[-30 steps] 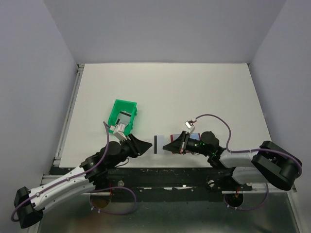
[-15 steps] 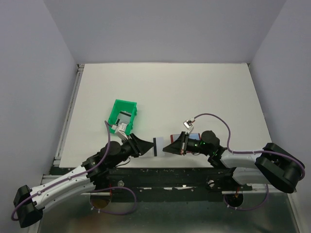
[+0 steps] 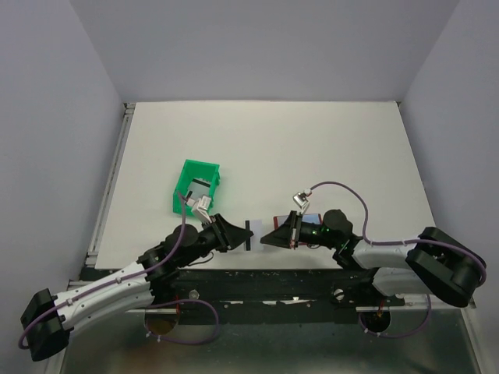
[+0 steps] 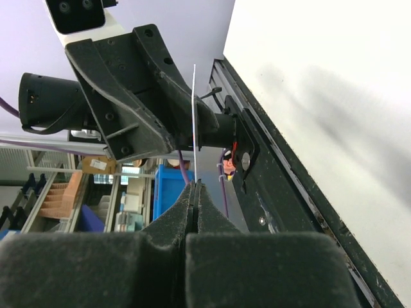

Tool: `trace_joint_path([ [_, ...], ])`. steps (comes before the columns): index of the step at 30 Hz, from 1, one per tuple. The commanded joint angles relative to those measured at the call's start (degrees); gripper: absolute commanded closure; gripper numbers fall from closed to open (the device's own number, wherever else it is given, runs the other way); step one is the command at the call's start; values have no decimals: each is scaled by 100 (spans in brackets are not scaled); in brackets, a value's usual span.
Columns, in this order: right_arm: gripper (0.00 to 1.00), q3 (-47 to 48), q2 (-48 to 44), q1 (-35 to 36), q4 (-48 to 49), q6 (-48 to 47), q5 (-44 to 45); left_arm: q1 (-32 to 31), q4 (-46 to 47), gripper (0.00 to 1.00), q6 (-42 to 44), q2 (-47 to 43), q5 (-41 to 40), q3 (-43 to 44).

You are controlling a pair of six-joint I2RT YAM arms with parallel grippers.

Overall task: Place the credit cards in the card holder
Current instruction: Pick up the credit card at the corner of the board.

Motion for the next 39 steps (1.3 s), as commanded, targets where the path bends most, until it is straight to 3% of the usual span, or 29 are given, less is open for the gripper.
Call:
trace_joint_path([
  [1, 100, 46, 230, -26, 601, 157, -179, 4, 524, 62, 85, 186, 346, -70],
  [9, 100, 2, 152, -26, 550, 44, -144, 4, 340, 99, 68, -103, 267, -149],
  [16, 74, 450, -655, -26, -1038, -764, -91, 13, 507, 100, 129, -42, 338, -123],
  [20, 66, 705, -1192, -26, -2023, -1221, 58, 13, 770, 100, 129, 133, 557, -131],
  [23, 66, 750, -1290, -35, -2193, -1249, 85, 4, 998, 100, 147, 274, 663, -131],
  [36, 66, 495, -929, -26, -1156, -862, 129, 13, 1728, 100, 191, 705, 1146, -105],
  [39, 71, 486, -1008, -17, -1199, -880, 199, 4, 1737, 100, 191, 705, 1137, -114],
])
